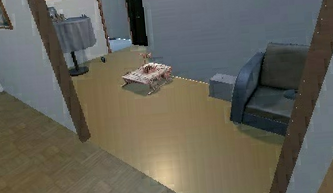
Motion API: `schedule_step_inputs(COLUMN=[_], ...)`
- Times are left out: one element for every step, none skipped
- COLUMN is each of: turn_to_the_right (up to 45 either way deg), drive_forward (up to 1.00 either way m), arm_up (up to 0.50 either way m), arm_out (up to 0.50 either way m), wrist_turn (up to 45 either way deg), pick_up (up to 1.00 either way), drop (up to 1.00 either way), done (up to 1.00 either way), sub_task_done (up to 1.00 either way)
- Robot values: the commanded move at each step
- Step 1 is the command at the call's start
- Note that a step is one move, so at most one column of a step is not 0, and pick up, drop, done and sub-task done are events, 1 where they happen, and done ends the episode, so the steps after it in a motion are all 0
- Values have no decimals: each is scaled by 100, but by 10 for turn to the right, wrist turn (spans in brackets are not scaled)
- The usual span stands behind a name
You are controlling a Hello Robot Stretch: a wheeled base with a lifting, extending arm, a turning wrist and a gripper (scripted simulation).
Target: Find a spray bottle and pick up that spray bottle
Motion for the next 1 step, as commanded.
schedule_step_inputs(turn_to_the_right=[0], drive_forward=[0], arm_up=[0], arm_out=[0], wrist_turn=[450], pick_up=[0], drop=[0], done=[0], sub_task_done=[0])
